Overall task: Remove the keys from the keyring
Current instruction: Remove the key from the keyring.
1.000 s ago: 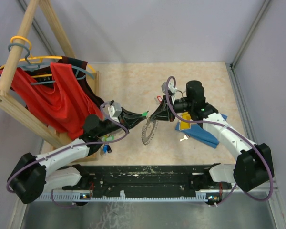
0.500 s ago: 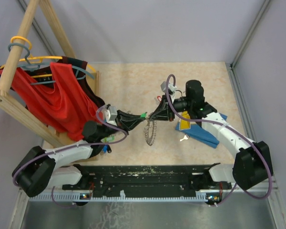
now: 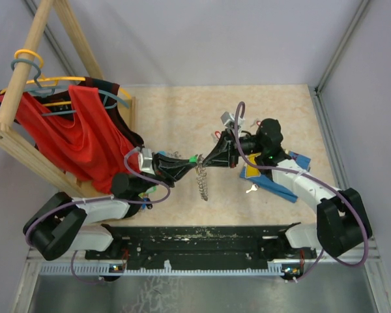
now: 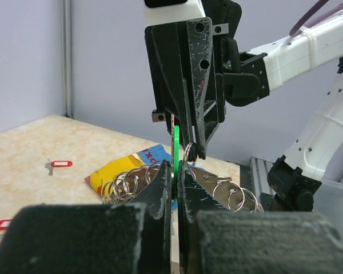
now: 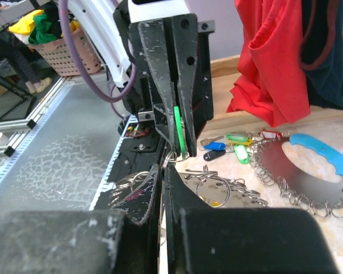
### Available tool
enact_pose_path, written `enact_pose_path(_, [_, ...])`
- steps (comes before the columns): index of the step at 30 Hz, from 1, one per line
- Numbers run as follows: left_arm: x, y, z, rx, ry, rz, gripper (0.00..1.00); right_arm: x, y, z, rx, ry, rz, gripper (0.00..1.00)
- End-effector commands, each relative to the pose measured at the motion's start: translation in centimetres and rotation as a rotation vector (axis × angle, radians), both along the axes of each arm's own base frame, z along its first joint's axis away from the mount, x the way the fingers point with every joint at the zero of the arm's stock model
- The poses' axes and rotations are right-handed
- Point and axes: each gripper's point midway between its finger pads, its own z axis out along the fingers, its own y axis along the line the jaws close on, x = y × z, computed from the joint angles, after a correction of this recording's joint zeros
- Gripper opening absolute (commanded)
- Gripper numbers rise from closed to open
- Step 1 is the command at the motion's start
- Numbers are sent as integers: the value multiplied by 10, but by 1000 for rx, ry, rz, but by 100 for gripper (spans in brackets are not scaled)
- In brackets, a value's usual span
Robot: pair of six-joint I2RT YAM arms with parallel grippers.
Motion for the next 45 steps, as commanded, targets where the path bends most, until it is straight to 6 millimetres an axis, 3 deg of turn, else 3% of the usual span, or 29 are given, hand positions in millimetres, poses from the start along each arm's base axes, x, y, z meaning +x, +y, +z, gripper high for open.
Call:
enact_pose_path(1, [-10, 9, 28, -92, -109, -14, 0, -20, -2, 32, 88, -139, 82, 0])
enact_pose_path(6, [-10, 10, 29, -106, -100, -9, 0, -34, -5, 36, 115, -204, 129, 0])
enact_pose_path(19, [-8, 21, 35, -104, -163, 50, 0, -40, -2, 27, 97, -202, 169, 0])
enact_pose_path(24, [-6, 20, 39, -84, -178, 53, 0, -30, 3, 20, 75, -173, 137, 0])
enact_pose_path(28, [-4, 15, 45, -49, -183, 47, 0, 2, 11, -3, -45, -178, 2, 0])
enact_pose_path(30, [-3, 15, 48, -39, -185, 50, 0, 12, 10, -11, -117, -208, -53, 11])
enact_pose_path(34, [-1, 13, 55, -26, -159, 48, 0, 10, 11, -6, -91, -210, -48, 29])
enact_pose_path(45, [4, -3, 66, 35, -21, -40, 0, -5, 13, 13, -30, -268, 24, 38])
